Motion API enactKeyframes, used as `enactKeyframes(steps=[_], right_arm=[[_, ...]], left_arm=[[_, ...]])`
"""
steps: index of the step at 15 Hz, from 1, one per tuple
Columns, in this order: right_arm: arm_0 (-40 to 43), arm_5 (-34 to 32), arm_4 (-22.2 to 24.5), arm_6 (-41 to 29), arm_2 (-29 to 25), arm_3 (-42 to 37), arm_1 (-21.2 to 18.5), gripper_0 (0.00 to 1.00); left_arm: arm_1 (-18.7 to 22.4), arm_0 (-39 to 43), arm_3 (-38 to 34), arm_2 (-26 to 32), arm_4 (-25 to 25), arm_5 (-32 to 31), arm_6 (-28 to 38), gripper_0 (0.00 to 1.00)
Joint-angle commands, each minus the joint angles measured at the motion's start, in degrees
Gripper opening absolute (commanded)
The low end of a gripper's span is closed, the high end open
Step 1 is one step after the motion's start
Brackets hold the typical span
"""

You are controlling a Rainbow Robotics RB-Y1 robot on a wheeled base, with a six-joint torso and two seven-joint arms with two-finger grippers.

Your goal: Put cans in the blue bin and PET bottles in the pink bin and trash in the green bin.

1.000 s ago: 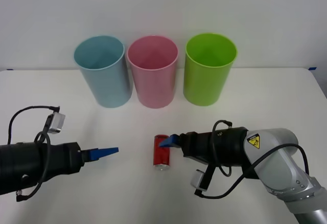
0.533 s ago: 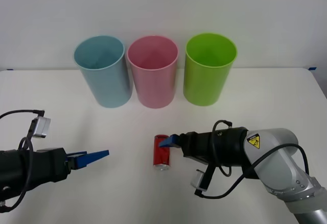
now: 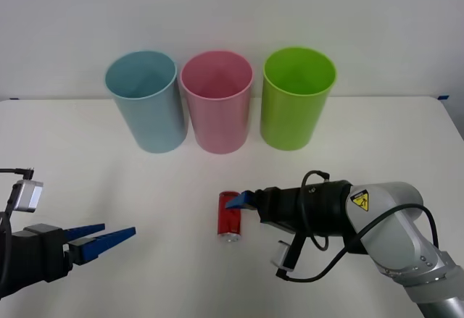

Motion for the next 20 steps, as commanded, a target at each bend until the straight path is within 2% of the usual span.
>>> enactKeyframes(steps=[1,12,20], right_arm=[[0.0,0.0,0.0,0.0,0.0,0.0,0.0,1.00],[0.0,0.0,0.0,0.0,0.0,0.0,0.0,1.00],[0.0,0.0,0.0,0.0,0.0,0.0,0.0,1.00]], left_arm=[[0.0,2.9,-1.0,1.7,2.7,0.0,-3.0,1.00],[0.1,11.0,-2.7,7.6,11.8,-0.1,-14.8,1.00],[0.1,14.5,-2.3,8.0,16.7,-0.3,-28.3,1.00]])
